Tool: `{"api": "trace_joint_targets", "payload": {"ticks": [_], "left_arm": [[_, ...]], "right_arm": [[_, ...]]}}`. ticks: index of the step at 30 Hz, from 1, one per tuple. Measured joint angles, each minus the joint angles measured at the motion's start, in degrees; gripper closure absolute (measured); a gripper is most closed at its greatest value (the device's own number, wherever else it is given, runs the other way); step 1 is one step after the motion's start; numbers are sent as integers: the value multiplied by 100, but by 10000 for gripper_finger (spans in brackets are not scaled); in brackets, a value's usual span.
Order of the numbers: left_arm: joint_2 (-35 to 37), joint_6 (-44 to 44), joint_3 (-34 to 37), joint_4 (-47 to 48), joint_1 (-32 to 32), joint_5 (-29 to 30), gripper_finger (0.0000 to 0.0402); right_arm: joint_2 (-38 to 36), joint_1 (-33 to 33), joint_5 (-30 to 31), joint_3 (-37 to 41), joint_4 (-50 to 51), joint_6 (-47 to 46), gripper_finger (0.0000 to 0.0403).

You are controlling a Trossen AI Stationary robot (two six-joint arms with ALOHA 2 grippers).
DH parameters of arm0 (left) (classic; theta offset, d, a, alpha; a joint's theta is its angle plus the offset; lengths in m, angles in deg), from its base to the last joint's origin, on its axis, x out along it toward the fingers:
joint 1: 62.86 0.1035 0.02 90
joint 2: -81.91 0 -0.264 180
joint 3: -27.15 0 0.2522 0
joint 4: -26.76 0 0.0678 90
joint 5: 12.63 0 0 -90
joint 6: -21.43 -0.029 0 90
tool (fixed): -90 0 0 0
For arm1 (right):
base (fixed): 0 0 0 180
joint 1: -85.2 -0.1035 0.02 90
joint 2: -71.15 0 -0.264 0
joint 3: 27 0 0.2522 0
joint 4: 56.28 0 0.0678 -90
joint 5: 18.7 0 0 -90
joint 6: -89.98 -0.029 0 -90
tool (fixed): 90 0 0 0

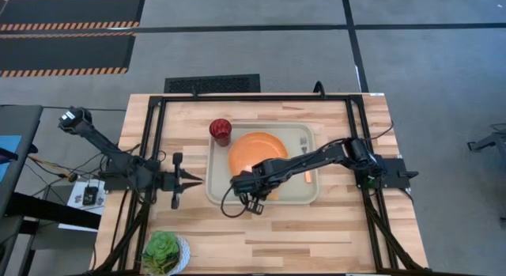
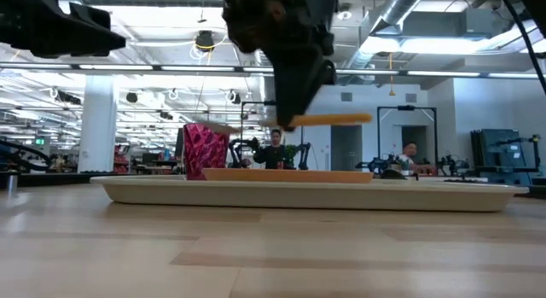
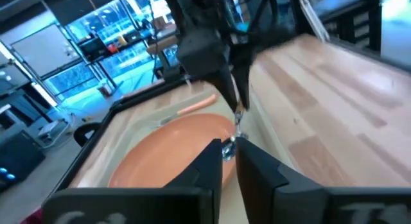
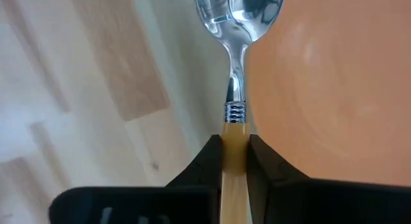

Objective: Pick and place plate/cup/fork/spoon on tray
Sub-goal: Put the orange spoon to the right of the orange plate on the gray serving tray

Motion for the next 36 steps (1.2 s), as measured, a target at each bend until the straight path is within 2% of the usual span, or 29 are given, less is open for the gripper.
{"api": "trace_joint_targets", "payload": {"ticks": [5,10,15,20,28,36], "left_arm": [[576,170,185,106,2,-2,380],[849,226,215,226,2,4,382],[880,358,215,277,4,165,382],[876,436,215,279,2,237,382],[878,505,215,275,11,263,382],[877,595,215,272,13,431,382]], "right_arm": [[-481,-26,180,646,-385,-375,364],[-1217,-28,290,1806,-1299,-973,364],[-2080,-56,584,2960,-1709,-2286,363],[-2711,-137,927,3657,-1669,-3946,362],[-2896,132,1094,4219,-940,-5980,361],[-2605,883,1000,4524,-1234,-6154,361]]}}
